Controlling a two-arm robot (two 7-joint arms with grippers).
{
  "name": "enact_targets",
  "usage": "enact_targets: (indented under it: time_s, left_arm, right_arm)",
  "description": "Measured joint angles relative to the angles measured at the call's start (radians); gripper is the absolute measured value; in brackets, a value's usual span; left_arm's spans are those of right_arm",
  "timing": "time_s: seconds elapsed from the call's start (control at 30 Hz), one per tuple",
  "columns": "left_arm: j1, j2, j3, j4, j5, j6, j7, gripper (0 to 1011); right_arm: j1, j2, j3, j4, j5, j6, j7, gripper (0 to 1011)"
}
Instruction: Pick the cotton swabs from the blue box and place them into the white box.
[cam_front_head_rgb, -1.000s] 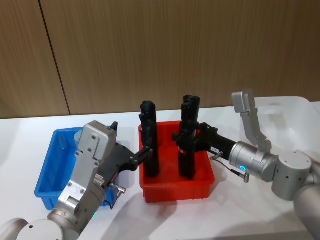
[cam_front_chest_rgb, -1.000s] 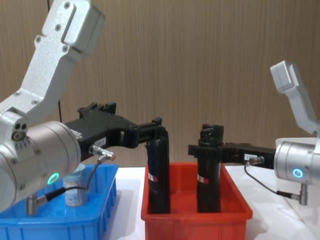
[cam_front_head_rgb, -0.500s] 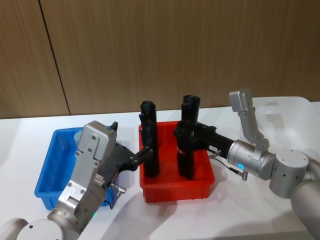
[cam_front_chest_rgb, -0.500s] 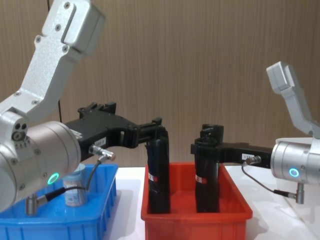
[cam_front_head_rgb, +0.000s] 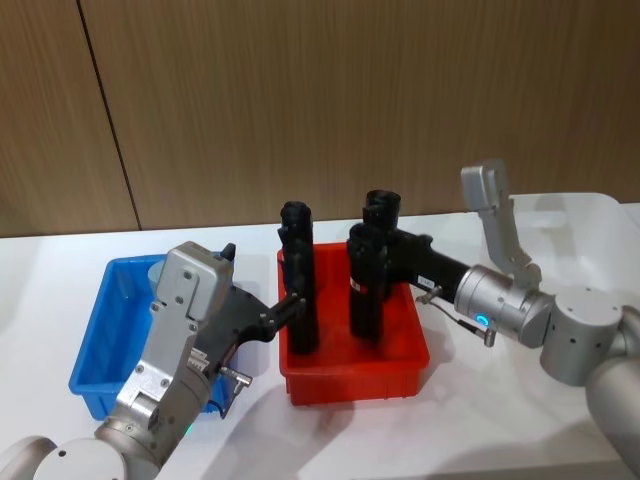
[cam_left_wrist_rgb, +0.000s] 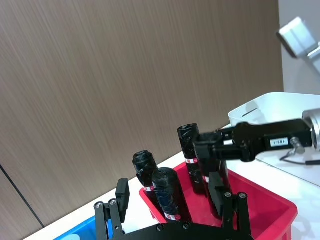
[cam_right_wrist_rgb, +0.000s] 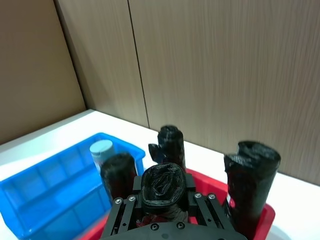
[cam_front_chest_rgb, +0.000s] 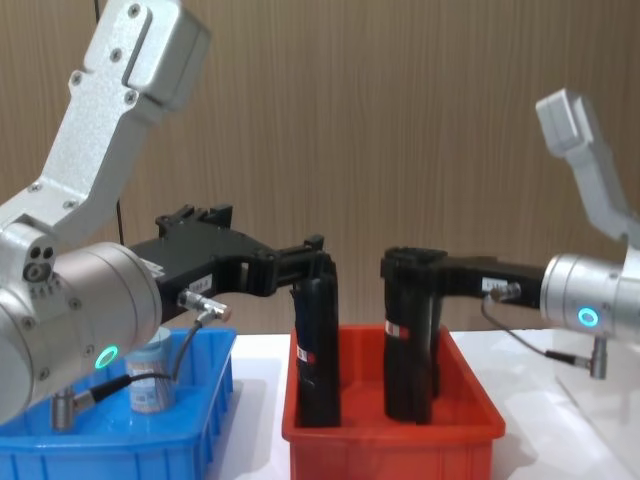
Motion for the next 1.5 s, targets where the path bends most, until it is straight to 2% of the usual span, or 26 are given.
enact_targets:
  time_s: [0.2,0.23,0.27,0.37,0.43,0.47,0.57,0.6,0.67,0.83,0.9,1.17,1.5]
  left_arm:
    - [0.0,0.0,0.0,0.0,0.0,0.0,0.0,1003]
    - [0.0,0.0,0.0,0.0,0.0,0.0,0.0,1003]
    - [0.0,0.0,0.0,0.0,0.0,0.0,0.0,1003]
    - [0.0,0.0,0.0,0.0,0.0,0.0,0.0,1003]
    - [0.0,0.0,0.0,0.0,0.0,0.0,0.0,1003]
    - [0.0,0.0,0.0,0.0,0.0,0.0,0.0,1003]
    - [0.0,0.0,0.0,0.0,0.0,0.0,0.0,1003]
    - [0.0,0.0,0.0,0.0,0.0,0.0,0.0,1003]
    - [0.0,0.0,0.0,0.0,0.0,0.0,0.0,1003]
    - [0.0,0.0,0.0,0.0,0.0,0.0,0.0,1003]
    - [0.0,0.0,0.0,0.0,0.0,0.0,0.0,1003]
    - [0.0,0.0,0.0,0.0,0.0,0.0,0.0,1003]
    - [0.0,0.0,0.0,0.0,0.0,0.0,0.0,1003]
  right_arm:
    - [-0.041,0.018,0.004,-0.129,0.0,0.04,-0.019,431]
    - [-0.054,0.024,0.005,-0.17,0.0,0.051,-0.026,427]
    - [-0.054,0.024,0.005,-0.17,0.0,0.051,-0.026,427]
    - [-0.082,0.04,0.012,-0.266,0.0,0.077,-0.043,409]
    - [-0.092,0.046,0.014,-0.3,-0.001,0.086,-0.053,394]
    - [-0.104,0.053,0.018,-0.34,-0.002,0.098,-0.065,389]
    - [-0.125,0.069,0.026,-0.406,-0.006,0.119,-0.088,379]
    - [-0.125,0.069,0.026,-0.406,-0.006,0.119,-0.088,376]
    - [-0.144,0.083,0.036,-0.474,-0.008,0.137,-0.115,363]
    - [-0.175,0.11,0.054,-0.574,-0.015,0.167,-0.168,363]
    - [-0.179,0.114,0.057,-0.586,-0.016,0.171,-0.176,363]
    - [-0.22,0.157,0.088,-0.708,-0.035,0.219,-0.268,364]
    - [-0.257,0.198,0.123,-0.8,-0.063,0.282,-0.384,363]
